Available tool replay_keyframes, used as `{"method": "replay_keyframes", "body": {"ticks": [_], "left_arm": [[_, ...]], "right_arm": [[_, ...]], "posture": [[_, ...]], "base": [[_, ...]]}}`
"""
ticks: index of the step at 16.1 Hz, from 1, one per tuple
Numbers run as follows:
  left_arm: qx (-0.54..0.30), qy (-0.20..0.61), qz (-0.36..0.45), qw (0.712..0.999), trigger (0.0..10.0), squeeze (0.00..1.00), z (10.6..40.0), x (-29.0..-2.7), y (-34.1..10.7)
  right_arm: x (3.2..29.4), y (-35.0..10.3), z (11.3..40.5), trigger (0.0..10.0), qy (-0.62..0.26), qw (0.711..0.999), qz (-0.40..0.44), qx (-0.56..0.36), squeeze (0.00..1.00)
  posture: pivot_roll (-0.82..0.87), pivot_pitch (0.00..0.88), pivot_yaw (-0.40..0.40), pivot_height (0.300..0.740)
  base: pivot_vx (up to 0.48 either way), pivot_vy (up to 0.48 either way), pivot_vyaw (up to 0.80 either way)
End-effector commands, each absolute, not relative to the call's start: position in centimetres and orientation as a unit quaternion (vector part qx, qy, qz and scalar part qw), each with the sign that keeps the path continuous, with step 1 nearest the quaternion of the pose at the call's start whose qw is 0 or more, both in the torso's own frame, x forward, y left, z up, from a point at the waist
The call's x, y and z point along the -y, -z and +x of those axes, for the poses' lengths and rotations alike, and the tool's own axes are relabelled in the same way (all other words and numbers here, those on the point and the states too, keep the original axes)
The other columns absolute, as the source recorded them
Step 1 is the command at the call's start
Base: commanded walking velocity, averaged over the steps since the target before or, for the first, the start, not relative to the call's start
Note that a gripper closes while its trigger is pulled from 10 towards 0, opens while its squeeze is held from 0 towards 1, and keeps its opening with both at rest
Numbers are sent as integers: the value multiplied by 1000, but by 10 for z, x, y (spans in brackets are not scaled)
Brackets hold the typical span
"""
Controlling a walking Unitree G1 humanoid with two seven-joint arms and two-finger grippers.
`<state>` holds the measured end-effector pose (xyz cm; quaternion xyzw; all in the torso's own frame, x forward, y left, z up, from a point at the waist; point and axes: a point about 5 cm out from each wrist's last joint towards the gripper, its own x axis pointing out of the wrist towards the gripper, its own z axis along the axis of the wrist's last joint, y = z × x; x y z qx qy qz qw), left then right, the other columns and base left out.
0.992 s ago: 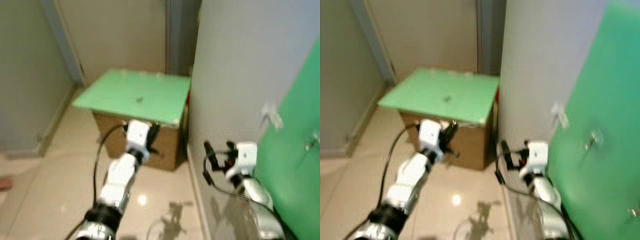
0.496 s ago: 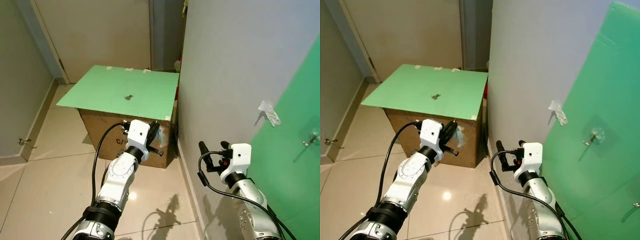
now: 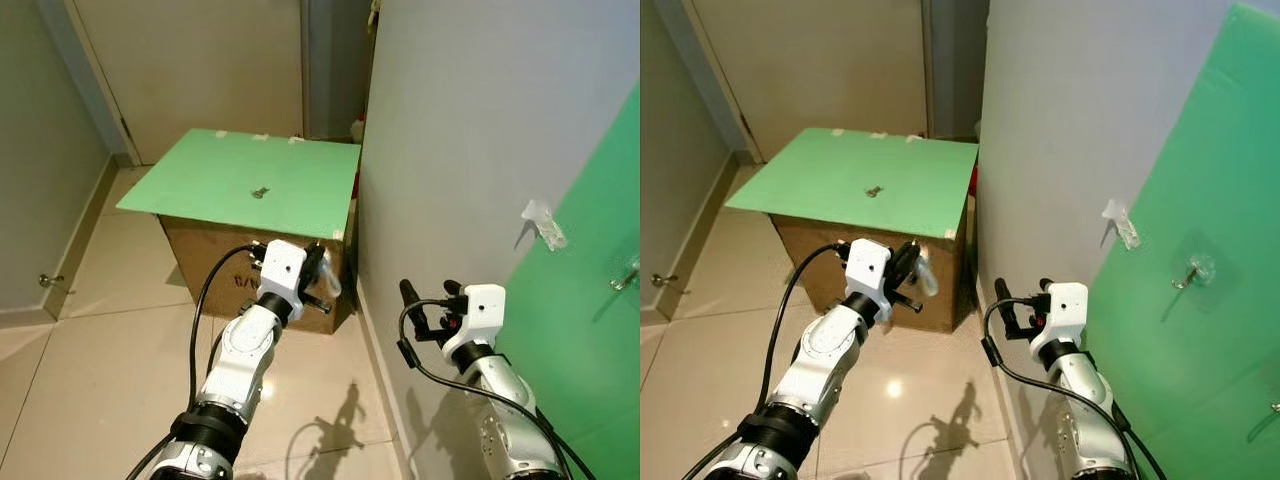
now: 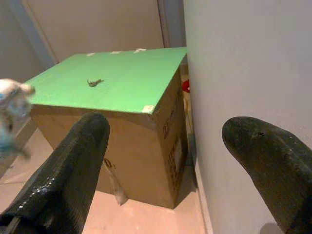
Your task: Hang keys on a hook
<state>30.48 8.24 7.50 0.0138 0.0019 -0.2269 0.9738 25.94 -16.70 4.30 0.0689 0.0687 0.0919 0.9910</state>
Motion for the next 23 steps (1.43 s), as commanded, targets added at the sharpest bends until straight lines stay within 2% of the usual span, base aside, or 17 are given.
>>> {"method": "replay_keyframes", "body": {"ticks": [1,9,12,23], "left_arm": [[8,229,13,973,0,0,307,-82,-81],[16,226,17,974,0,0,307,-82,-83],[12,228,16,974,0,0,308,-81,-82],[1,239,47,970,0,0,312,-85,-76]], "right_arm": [[167,-42,259,10000,-92,991,72,-72,0],[169,-41,261,10000,-94,990,66,-77,0],[167,-42,262,10000,-96,991,54,-79,0],[170,-38,260,10000,-84,991,58,-84,0]], "posture": [[-107,0,12,740],[-102,0,10,740],[-102,0,11,740],[-110,0,15,740]], "base": [[-364,319,0],[-325,356,0],[0,0,0],[0,0,-764]]}}
